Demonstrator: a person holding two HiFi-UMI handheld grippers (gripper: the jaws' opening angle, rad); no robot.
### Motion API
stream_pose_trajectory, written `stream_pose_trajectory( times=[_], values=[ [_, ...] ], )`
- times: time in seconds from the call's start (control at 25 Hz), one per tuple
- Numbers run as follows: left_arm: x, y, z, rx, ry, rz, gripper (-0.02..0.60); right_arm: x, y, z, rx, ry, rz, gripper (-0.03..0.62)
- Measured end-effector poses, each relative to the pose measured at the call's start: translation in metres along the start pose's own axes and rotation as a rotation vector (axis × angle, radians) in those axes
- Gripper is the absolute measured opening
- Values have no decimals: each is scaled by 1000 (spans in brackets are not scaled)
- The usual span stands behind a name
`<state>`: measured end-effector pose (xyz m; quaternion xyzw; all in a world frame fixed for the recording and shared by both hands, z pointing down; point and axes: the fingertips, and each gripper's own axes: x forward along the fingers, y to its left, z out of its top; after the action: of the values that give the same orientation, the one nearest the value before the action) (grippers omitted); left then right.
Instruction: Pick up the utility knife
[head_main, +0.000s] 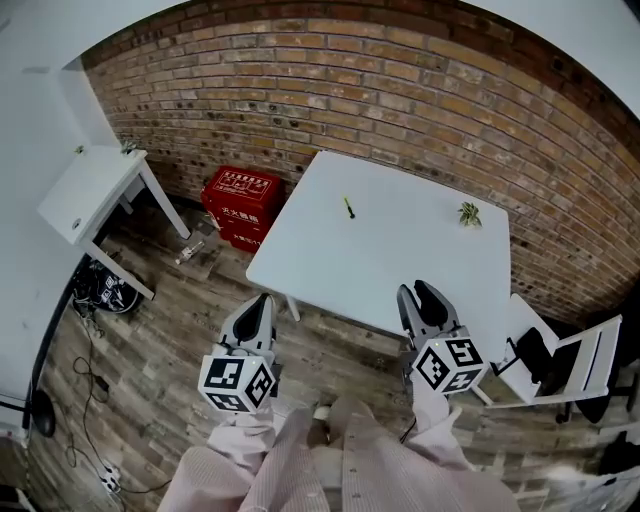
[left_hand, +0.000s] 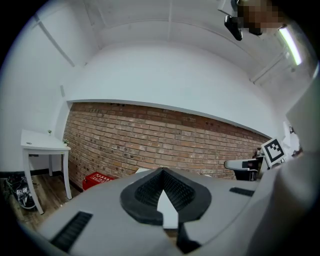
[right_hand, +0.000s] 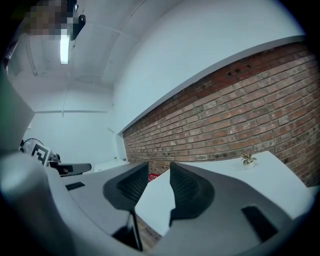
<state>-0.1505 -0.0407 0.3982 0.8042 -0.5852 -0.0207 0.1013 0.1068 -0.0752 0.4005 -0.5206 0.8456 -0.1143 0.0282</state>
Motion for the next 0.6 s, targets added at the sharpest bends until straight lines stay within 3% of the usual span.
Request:
stream_pose_trajectory(
  times=[0.6],
  values=[
    [57, 39, -18, -46, 61, 40, -8, 81, -15, -15, 27, 64, 51, 138]
  ],
)
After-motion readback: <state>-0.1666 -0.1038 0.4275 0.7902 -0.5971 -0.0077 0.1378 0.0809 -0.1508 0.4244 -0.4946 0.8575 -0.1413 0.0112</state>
